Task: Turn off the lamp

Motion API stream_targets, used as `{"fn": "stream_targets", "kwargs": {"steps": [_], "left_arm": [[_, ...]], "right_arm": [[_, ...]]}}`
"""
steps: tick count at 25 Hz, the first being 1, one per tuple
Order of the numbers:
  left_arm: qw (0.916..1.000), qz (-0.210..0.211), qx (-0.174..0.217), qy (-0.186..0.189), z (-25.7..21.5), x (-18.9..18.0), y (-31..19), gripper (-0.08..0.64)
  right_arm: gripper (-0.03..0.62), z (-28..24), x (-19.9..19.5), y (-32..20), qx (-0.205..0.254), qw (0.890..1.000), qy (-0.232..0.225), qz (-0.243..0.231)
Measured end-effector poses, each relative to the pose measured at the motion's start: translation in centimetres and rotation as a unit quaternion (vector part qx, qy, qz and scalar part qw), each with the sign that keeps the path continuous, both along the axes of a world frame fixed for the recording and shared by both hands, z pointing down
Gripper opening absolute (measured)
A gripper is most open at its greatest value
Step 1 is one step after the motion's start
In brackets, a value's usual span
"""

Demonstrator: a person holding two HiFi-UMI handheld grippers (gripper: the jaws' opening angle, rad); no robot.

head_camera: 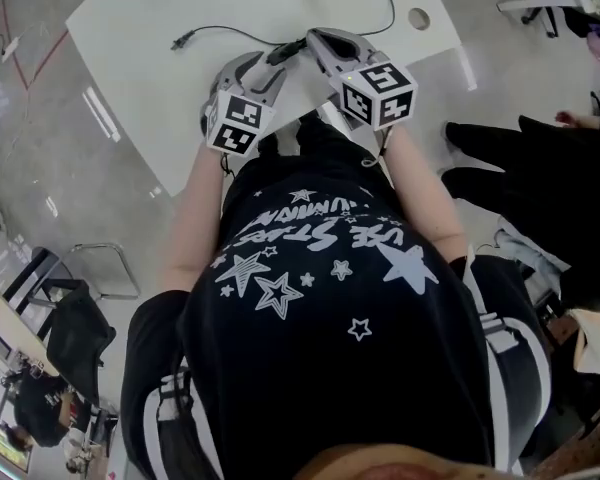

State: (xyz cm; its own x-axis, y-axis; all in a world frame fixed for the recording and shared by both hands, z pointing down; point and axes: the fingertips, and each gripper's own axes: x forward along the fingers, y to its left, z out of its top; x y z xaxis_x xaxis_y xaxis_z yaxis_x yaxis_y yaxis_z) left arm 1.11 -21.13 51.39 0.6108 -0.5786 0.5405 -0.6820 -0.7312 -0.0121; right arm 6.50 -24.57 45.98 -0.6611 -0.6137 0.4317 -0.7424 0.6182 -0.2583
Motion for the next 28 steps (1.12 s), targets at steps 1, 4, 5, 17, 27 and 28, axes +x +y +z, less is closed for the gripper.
{"fn": "stream_targets", "kwargs": {"steps": [1, 4, 5, 17, 27, 28], "left_arm": [[1.0, -0.002, -0.005, -0.006, 0.6, 0.1, -0.1, 0.189], [0.9994, -0.023, -0.022, -0.009, 1.9, 0.3, -0.4, 0.189], [0.9992, -0.03, -0.024, -0.008, 2.1, 0.2, -0.6, 0.189], [0.9994, -0.015, -0.018, -0.025, 3.0, 0.3, -1.5, 0.153], [0.9993, -0.003, -0.031, -0.018, 3.0, 0.1, -1.5, 0.143], [0.9993, -0.003, -0.033, -0.017, 3.0, 0.1, -1.5, 0.143]], "right_arm": [[0.005, 0.6, -0.2, 0.0, -0.006, 1.0, 0.006, -0.012], [0.006, 2.3, -0.8, 0.7, -0.024, 0.998, 0.02, -0.049], [0.006, 2.7, -1.1, 0.9, -0.03, 0.997, 0.023, -0.061], [0.005, 5.6, -3.6, 2.3, -0.067, 0.989, 0.054, -0.121], [0.006, 7.3, -4.5, 1.8, -0.095, 0.984, 0.082, -0.123], [0.005, 7.4, -4.5, 1.8, -0.097, 0.984, 0.088, -0.122]]}}
